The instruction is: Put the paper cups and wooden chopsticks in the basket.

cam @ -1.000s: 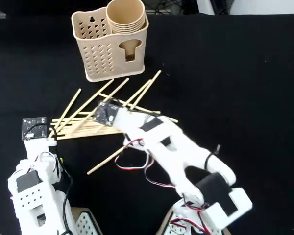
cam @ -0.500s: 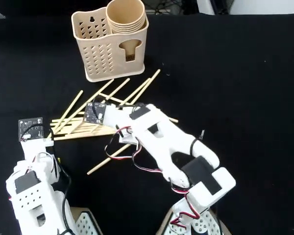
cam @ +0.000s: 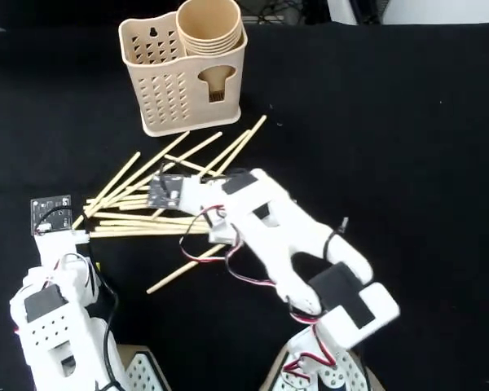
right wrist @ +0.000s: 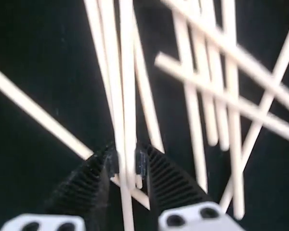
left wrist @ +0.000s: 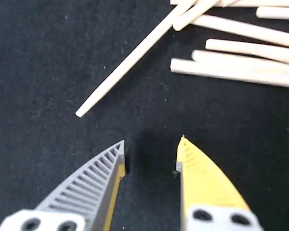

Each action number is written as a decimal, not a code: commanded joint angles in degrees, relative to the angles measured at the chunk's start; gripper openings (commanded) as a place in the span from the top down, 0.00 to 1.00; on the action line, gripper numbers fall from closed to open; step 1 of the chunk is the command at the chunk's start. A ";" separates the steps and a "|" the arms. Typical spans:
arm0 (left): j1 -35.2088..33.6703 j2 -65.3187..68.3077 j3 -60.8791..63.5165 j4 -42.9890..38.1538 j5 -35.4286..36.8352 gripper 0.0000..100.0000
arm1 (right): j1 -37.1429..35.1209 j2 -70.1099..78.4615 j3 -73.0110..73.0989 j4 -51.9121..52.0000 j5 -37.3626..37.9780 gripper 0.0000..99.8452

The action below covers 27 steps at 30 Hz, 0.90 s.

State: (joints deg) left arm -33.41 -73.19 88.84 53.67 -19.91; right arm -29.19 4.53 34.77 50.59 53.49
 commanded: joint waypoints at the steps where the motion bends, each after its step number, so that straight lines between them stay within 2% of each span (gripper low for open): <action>1: -0.48 -0.44 -0.13 -0.97 -0.35 0.82 | 4.31 -6.64 2.33 1.41 2.02 0.99; 8: -0.57 -0.44 -0.13 -0.97 -0.35 0.82 | 7.03 -20.62 10.51 1.85 4.13 0.99; 11: -0.57 -0.44 -0.13 -0.97 -0.35 0.82 | 8.09 -24.04 16.66 1.85 7.30 0.99; 20: -0.48 -0.44 -0.13 -0.97 -0.35 0.82 | 18.64 -32.92 26.24 1.58 17.14 0.99; 24: -0.31 -0.44 -0.13 -0.97 -0.35 0.82 | 19.69 -34.51 26.07 1.76 17.23 0.98; 27: -0.31 -0.44 -0.04 -0.97 -0.35 0.82 | 18.90 -35.30 25.89 1.58 13.36 0.90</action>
State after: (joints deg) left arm -33.41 -73.19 88.92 53.67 -19.91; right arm -10.55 -28.79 60.88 52.18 69.14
